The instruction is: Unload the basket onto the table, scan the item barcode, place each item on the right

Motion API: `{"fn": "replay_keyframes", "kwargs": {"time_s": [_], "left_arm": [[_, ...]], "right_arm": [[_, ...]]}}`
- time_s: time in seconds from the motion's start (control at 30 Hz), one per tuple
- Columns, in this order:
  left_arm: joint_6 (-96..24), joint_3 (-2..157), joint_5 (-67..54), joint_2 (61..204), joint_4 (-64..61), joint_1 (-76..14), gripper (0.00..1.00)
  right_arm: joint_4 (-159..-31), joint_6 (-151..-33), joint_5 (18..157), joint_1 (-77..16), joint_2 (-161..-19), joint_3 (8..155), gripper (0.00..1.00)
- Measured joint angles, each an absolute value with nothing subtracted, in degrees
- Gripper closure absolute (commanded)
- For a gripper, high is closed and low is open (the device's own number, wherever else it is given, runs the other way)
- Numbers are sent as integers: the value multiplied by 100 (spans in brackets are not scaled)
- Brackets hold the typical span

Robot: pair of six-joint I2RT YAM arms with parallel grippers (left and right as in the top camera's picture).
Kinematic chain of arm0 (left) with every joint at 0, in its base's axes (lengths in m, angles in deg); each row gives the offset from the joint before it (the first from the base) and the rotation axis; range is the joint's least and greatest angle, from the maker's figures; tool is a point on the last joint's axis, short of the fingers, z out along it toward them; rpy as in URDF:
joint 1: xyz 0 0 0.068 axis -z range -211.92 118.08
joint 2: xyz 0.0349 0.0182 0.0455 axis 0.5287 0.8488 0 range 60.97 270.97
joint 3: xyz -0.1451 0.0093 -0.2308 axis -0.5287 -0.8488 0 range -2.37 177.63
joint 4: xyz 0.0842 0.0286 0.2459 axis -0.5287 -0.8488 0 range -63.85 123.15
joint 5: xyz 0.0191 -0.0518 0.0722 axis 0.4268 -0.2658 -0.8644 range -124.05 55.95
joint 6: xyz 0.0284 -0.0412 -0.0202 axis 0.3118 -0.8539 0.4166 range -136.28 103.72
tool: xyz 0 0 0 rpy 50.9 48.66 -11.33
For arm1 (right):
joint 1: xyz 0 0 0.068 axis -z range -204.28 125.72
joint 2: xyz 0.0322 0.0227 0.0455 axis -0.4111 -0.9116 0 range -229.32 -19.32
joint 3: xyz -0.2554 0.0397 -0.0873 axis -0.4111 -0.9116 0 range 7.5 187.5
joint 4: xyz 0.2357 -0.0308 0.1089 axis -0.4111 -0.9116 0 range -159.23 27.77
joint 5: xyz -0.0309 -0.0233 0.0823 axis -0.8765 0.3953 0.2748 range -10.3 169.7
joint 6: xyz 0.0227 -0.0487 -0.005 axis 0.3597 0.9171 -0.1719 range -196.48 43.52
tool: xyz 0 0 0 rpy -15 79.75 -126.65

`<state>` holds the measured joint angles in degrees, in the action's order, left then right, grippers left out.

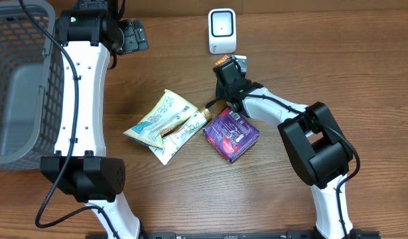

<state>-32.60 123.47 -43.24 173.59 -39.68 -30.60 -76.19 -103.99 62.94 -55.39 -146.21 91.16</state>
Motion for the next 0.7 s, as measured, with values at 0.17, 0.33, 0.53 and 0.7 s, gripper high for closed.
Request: {"fn": "replay_keyframes", "kwargs": {"time_s": [0.17,0.33,0.53,0.7], "left_arm": [[-3260,12347,-4324,17359,-3968,-3060,0],[-3192,12347,-4233,17359,-3968,-3057,0],[-2965,12347,-4027,17359,-3968,-3057,0],[-2934,12347,-3977,17359,-3973,-3057,0]], "right_arm": [[-7881,-10392,6329,-5539,-14507,9129,0],[-8574,-10473,6694,-5539,-14208,9138,0],[-9983,-10497,7020,-5539,-13489,9138,0],[-11212,-10405,7407,-5539,-12173,9138,0]]}}
